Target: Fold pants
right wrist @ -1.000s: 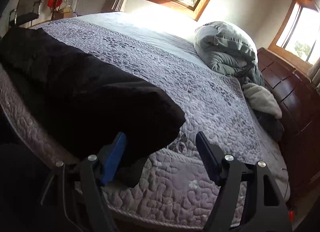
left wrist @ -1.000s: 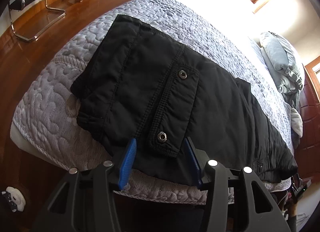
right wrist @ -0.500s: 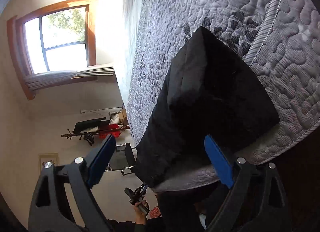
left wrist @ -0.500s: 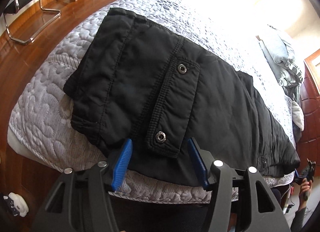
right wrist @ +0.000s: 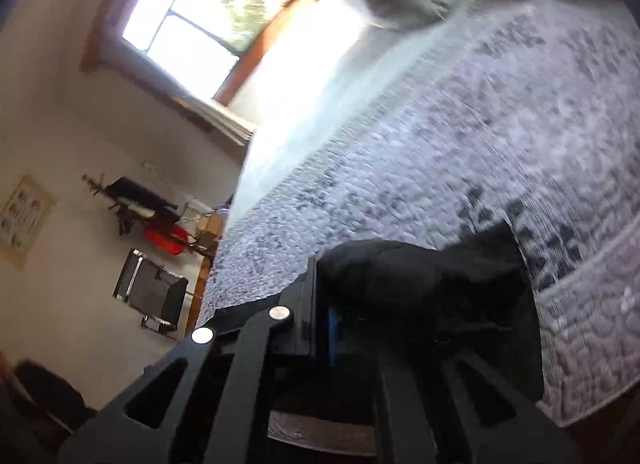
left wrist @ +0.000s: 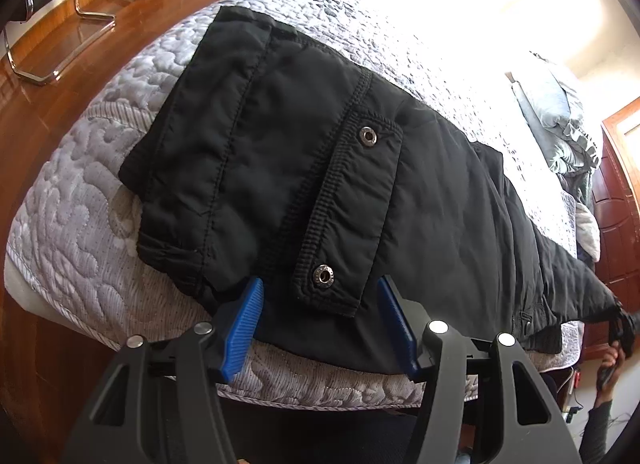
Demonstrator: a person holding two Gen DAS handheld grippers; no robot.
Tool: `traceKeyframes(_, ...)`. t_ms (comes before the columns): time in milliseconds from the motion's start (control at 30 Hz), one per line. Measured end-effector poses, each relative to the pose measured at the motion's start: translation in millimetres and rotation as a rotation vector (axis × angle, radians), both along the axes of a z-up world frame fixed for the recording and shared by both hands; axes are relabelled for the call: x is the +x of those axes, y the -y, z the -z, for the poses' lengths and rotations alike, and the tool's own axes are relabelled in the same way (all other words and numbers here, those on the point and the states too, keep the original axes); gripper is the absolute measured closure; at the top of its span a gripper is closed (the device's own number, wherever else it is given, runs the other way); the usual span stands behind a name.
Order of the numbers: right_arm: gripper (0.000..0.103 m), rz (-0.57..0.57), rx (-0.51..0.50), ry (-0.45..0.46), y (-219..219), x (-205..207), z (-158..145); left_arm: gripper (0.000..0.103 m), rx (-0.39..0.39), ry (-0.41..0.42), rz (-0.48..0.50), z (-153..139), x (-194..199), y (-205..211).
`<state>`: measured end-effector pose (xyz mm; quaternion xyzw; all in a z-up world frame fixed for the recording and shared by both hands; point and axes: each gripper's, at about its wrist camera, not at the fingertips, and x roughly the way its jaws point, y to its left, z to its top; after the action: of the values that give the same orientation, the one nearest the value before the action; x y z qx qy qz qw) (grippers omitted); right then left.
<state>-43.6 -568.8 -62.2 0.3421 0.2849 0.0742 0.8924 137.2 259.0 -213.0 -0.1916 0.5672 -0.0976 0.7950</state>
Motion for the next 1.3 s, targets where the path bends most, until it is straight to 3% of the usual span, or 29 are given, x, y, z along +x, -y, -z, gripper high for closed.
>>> traceKeyframes(33, 0.101, 0.013, -0.021, -0.01, -1, -9, 13, 0.044, -0.003, -0.001, -0.003, 1, -1, -1)
traceKeyframes(167, 0.099, 0.122, 0.16, -0.231, 33, -39, 123, 0.044, -0.003, -0.012, -0.006, 3, 0, -3)
traceKeyframes(233, 0.086, 0.151, 0.232, -0.293, 33, -51, 158, 0.044, 0.013, -0.022, 0.001, 1, 2, -3)
traceKeyframes(300, 0.048, 0.195, 0.282, -0.276, 35, -63, 165, 0.044, 0.023, -0.03, 0.006, -2, 6, 0)
traceKeyframes(400, 0.026, 0.24, 0.37, -0.218, 37, -72, 164, 0.043, 0.022, -0.043, 0.001, -3, 11, 1)
traceKeyframes(467, 0.021, 0.259, 0.468, -0.218, 35, -67, 172, 0.041, 0.007, -0.048, -0.014, -2, 12, 0)
traceKeyframes(567, 0.021, 0.212, 0.434, -0.214, 15, -51, 171, 0.041, 0.001, -0.057, -0.021, 2, 15, 0)
traceKeyframes(667, 0.023, 0.197, 0.444, -0.203, 0, -33, 174, 0.058, 0.047, -0.087, -0.017, 5, 20, 1)
traceKeyframes(700, 0.04, 0.202, 0.452, -0.207, -2, -29, 176, 0.08, 0.072, -0.1, -0.028, 6, 22, -2)
traceKeyframes(733, 0.059, 0.191, 0.475, -0.231, -6, -25, 180, 0.083, 0.049, -0.107, -0.04, 5, 23, -7)
traceKeyframes(767, 0.093, 0.174, 0.524, -0.262, -10, -22, 186, 0.091, 0.021, -0.117, -0.058, 4, 24, -12)
traceKeyframes(800, 0.096, 0.172, 0.538, -0.263, -12, -23, 184, 0.101, 0.037, -0.13, -0.069, 3, 25, -16)
traceKeyframes(900, 0.098, 0.18, 0.567, -0.239, -17, -34, 171, 0.101, -0.005, -0.162, -0.068, 1, 26, -25)
traceKeyframes(1033, 0.099, 0.22, 0.553, -0.379, -14, -34, 190, 0.101, -0.027, -0.197, -0.076, 2, 32, -37)
traceKeyframes(1100, 0.098, 0.212, 0.542, -0.373, -15, -33, 185, 0.102, -0.022, -0.212, -0.073, 1, 40, -40)
traceKeyframes(1200, 0.083, 0.208, 0.452, -0.362, -19, -30, 171, 0.103, 0.015, -0.238, -0.041, 5, 52, -43)
traceKeyframes(1300, 0.093, 0.217, 0.459, -0.393, -21, -28, 178, 0.103, 0.023, -0.263, -0.041, 5, 61, -49)
